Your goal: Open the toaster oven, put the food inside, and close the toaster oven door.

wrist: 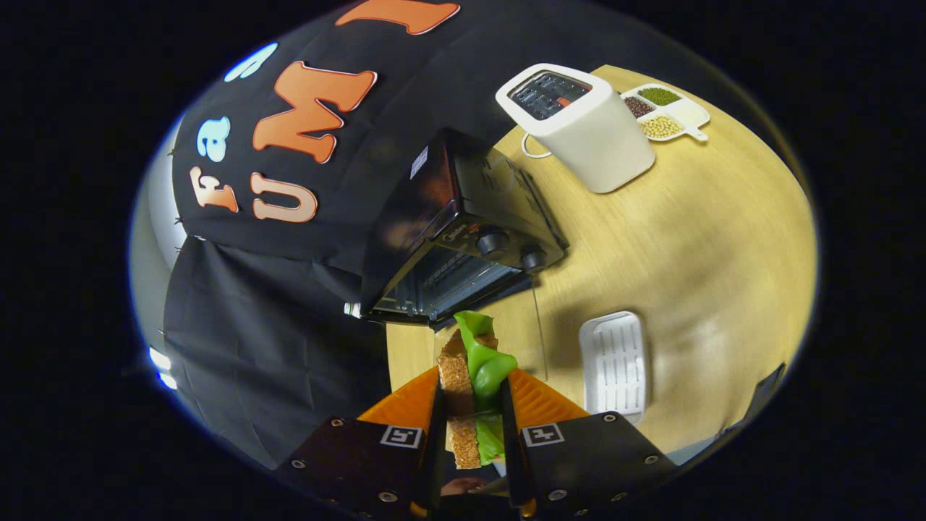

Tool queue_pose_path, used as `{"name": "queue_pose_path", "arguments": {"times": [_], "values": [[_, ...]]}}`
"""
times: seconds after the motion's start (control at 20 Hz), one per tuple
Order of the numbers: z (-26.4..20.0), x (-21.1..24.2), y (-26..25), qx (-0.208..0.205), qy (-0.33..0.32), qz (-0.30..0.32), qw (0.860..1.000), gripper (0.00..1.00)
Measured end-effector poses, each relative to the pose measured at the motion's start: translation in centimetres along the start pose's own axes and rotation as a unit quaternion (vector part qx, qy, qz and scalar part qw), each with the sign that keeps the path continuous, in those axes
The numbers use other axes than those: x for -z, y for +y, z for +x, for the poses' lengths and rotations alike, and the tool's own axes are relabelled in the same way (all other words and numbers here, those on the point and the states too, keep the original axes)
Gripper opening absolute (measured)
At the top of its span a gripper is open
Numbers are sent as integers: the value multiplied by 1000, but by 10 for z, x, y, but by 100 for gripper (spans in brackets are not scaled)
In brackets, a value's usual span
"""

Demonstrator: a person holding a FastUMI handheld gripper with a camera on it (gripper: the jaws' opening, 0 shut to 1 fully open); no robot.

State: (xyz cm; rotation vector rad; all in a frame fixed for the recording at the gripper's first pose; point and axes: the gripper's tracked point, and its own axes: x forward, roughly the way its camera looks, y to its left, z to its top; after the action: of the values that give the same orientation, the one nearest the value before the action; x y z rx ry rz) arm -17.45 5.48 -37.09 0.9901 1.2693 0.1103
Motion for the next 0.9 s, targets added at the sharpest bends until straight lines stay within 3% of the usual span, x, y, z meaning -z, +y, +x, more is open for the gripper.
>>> {"name": "queue_pose_path", "arguments": {"times": [0.4,0.6,0.7,0.9], "values": [[70,-9,55,-63,-55,55,995,36],[104,-19,60,-71,-96,90,989,36],[121,-25,58,-71,-116,114,984,36],[145,-39,67,-114,-145,189,965,36]]}}
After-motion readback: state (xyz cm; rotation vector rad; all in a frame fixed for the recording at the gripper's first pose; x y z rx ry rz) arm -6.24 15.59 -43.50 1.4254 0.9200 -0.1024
